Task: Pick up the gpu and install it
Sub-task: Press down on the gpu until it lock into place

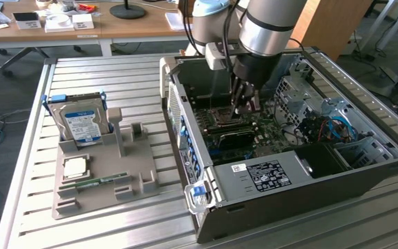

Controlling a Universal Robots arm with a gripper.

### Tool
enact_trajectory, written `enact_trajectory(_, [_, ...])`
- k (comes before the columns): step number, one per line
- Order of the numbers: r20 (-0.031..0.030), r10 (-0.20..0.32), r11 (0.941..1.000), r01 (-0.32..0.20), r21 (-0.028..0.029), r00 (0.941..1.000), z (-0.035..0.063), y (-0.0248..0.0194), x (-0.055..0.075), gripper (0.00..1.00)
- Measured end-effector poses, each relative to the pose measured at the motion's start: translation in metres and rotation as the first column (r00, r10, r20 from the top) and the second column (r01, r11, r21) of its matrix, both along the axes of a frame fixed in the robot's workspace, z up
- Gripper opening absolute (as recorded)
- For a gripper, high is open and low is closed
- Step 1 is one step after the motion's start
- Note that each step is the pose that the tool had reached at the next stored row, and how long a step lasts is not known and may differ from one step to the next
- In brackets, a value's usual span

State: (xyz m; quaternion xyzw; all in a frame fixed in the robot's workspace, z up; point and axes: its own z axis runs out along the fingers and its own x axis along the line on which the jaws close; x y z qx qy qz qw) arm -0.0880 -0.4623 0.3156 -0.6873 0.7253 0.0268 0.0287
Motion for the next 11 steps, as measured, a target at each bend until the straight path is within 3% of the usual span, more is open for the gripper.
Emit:
enact_trajectory(6, [0.0, 0.0, 1.0, 0.0, 0.0, 1.0, 0.0066, 0.0, 0.0, 0.11])
enact_trajectory(11, [0.0, 0.0, 1.0, 0.0, -0.0002, 1.0, 0.0067, 0.0, 0.0, 0.11])
